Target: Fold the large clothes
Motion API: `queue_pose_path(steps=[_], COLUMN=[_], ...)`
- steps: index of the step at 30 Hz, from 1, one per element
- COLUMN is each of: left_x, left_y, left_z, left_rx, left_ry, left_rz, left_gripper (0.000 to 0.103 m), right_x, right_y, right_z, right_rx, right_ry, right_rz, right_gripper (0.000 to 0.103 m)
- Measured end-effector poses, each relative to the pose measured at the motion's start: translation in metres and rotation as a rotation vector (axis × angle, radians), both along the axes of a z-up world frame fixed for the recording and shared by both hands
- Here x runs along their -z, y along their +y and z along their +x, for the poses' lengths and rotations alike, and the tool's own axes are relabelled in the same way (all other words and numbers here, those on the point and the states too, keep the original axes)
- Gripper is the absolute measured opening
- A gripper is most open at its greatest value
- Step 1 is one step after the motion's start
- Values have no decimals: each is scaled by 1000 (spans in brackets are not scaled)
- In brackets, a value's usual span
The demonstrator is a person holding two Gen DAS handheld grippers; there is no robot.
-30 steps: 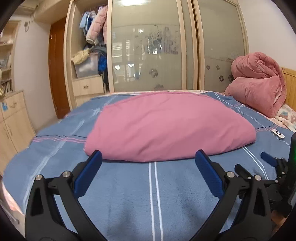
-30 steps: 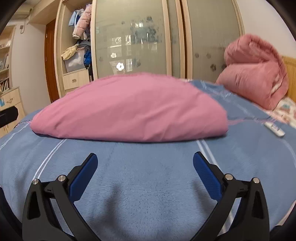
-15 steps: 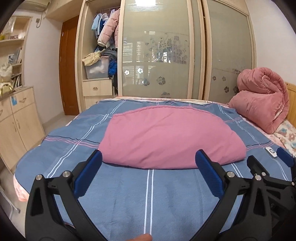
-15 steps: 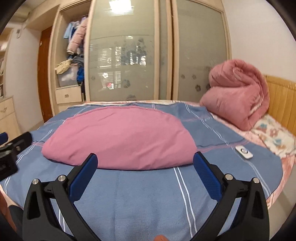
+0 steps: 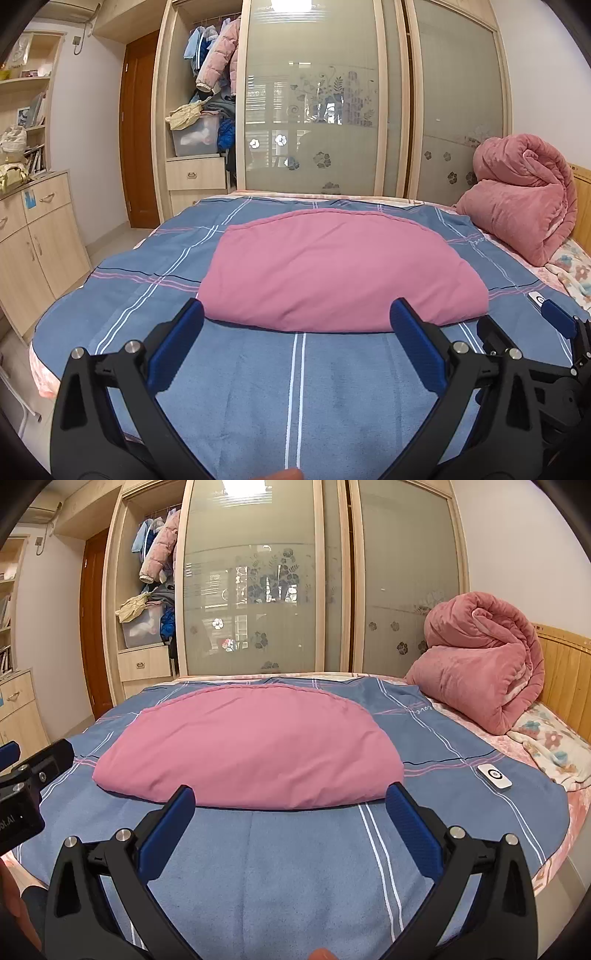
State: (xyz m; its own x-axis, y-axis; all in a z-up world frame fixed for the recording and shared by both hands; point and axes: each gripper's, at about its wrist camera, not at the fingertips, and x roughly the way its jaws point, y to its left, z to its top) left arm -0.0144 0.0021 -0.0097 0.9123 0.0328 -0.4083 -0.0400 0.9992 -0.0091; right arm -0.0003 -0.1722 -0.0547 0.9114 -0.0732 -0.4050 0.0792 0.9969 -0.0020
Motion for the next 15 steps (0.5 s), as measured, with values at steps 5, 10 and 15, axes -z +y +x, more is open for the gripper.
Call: queue_pose_path(steps=[5,10,15], left_x=[1,2,2], left_y=[0,-1,-1], left_z=[0,2,2], left_rx=[3,5,5], left_ry=[3,6,6], left_rz=[2,6,6], left_gripper=[101,101,101], right_x=[1,1,2], right_y=[1,3,3], right_z=[-1,-2,-1], right_rx=[-1,-2,-4], right_ry=[1,0,3], right_rz=[-4,-7,-9], right_gripper=[102,102,102])
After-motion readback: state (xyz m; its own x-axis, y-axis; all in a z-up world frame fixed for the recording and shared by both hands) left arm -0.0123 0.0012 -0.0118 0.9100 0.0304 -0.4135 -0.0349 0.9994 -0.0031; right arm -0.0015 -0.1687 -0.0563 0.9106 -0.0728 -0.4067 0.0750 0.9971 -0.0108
